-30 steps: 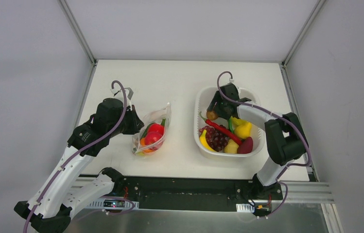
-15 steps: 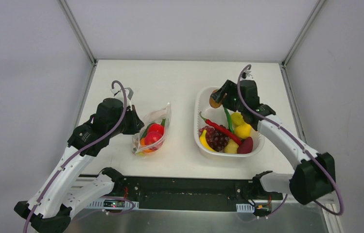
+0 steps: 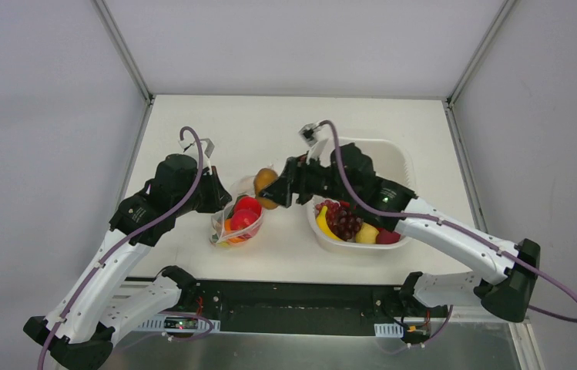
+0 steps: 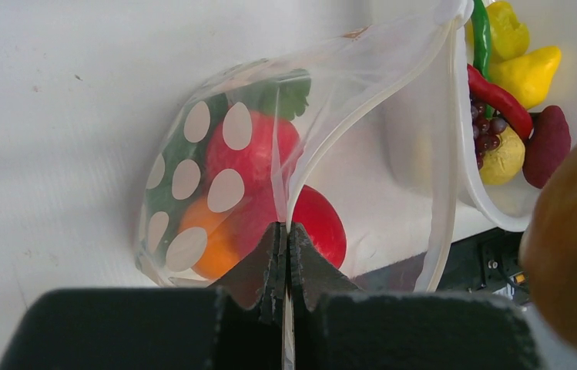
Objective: Place the food in the zip-top bag and seal the zipper
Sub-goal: Pick up the fake vegetable from the bin, then place the fake vegetable in the zipper food storage bag.
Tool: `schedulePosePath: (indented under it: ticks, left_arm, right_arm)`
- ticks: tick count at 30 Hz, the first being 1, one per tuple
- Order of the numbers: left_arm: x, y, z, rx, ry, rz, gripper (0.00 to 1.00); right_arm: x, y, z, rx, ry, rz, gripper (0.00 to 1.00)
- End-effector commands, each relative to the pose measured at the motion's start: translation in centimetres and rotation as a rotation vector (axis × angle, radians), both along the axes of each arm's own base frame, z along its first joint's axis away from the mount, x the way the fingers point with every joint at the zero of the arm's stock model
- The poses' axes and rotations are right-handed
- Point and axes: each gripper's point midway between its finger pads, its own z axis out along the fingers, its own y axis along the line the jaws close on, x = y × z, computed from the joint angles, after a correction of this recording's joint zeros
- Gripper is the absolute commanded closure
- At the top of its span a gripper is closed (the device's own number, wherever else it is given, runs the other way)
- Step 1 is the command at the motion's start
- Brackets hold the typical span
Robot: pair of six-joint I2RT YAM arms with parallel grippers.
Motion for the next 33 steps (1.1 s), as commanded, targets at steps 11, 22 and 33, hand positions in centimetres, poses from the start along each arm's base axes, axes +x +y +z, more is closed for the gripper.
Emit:
schedulePosePath:
  ticks: [11,22,33]
  left_arm:
    - [0.1,-0.3,2.5,-0.071,-0.061,0.01,1.0]
    - [0.4,-0.2,2.4,-0.064,-0.061,0.018,1.0]
    - [0.4,0.0,2.0,-0.051,-0.057,0.028,1.0]
  right_arm:
    - [3.7,4.6,-4.7,-0.376,-0.282,-0.148,0.45]
    - [3.3,3.8,-2.1,-0.331,-0.324,-0.144,0.11]
    - [4.4,-4.3,2.4,-0.181,-0.345,-0.36,0.13]
